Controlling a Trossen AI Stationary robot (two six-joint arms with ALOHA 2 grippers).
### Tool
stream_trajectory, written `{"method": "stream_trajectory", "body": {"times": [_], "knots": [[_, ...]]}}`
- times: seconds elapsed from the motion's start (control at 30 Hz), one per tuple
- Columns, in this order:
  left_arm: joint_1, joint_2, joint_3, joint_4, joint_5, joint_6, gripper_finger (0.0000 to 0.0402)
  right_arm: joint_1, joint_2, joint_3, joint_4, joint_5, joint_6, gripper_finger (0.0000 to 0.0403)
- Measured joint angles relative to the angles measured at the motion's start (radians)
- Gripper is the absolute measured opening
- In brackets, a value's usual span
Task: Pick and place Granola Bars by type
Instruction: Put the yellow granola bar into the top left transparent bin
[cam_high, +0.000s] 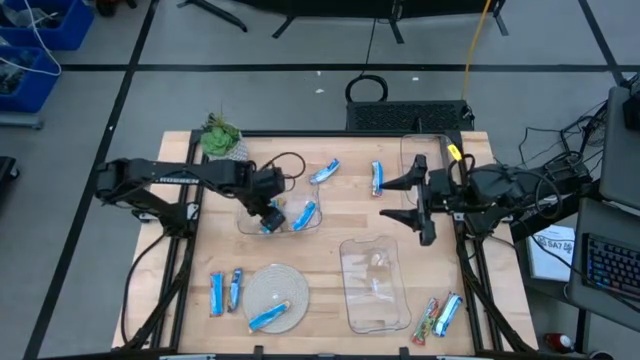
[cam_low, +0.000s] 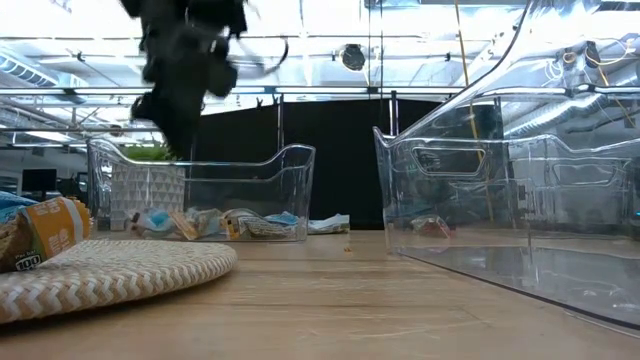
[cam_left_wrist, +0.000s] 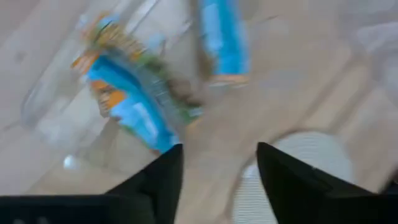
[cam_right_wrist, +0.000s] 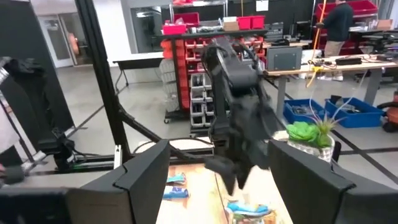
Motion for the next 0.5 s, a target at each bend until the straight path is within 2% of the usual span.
{"method": "stream_trajectory", "body": {"times": [0.1,0.2,0.37,0.5], "knots": [[-0.118,0.000,0.101,-0.029,-0.054,-0.031,0.0241,0.000,0.000,0.000,-0.034,0.000,0.000,0.0263],[-0.264,0.005,0.167,-0.048,-0.111,-0.105,0.0246,0.000,0.000,0.000,-0.077,0.000,0.000,0.0263],[-0.521,0.021,0.176,-0.042,-0.190,-0.326,0.0231,0.000,0.000,0.000,-0.124,-0.001,-0.006,0.0263],[-0.671,0.079,0.167,-0.029,-0.208,-0.465,0.0215,0.000,0.000,0.000,-0.141,0.000,-0.032,0.0263]]}}
